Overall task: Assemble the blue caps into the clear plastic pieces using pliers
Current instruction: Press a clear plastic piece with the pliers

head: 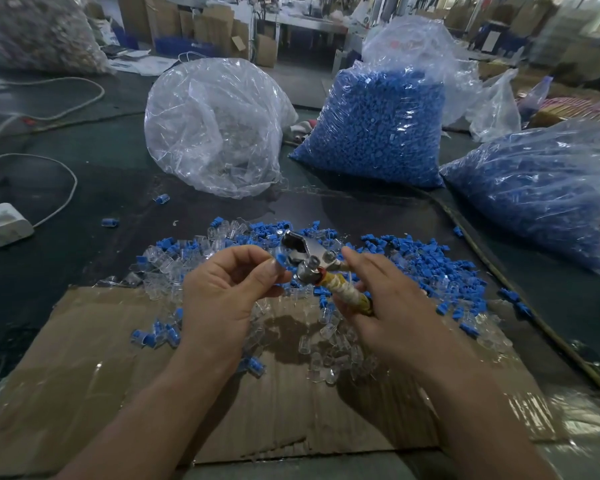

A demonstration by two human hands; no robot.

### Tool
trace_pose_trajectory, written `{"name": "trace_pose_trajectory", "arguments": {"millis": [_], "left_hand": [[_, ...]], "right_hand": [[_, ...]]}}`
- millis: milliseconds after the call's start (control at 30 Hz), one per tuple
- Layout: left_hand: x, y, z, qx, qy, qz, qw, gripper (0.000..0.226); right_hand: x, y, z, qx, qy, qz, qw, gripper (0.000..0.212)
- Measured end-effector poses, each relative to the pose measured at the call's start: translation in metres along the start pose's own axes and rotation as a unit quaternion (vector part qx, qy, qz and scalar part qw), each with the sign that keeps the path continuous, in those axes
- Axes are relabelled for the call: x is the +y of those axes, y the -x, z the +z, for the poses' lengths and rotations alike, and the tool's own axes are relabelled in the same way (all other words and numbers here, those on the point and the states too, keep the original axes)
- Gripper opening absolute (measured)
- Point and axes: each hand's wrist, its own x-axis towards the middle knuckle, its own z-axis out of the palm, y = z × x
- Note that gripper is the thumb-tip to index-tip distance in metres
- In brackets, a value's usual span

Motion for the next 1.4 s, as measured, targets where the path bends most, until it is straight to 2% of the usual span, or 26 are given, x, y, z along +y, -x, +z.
{"name": "trace_pose_trajectory", "arguments": {"millis": [167,367,667,967,1400], "left_hand": [[0.002,0.000,0.002,0.005,-0.003,0.002,1.000,0.015],[0.001,0.000,0.001,0.000,-0.017,0.001,1.000,0.006],[0.001,0.003,0.002,-0.003,-0.031,0.035,0.999,0.010],[0.001,0.004,0.001,-0.007,-0.077,0.078,0.994,0.006],[0.001,0.005,0.001,0.008,-0.102,0.083,0.991,0.009]], "right_hand": [[-0.001,0.000,-0.001,-0.007,0.010,-0.002,1.000,0.067],[-0.003,0.000,-0.002,-0.001,0.025,-0.008,1.000,0.044],[-0.009,0.000,-0.005,0.027,0.077,-0.020,0.996,0.020],[-0.012,0.001,-0.002,-0.009,0.029,0.013,0.999,0.025],[-0.014,0.000,-0.001,-0.008,0.009,0.025,1.000,0.021]]}}
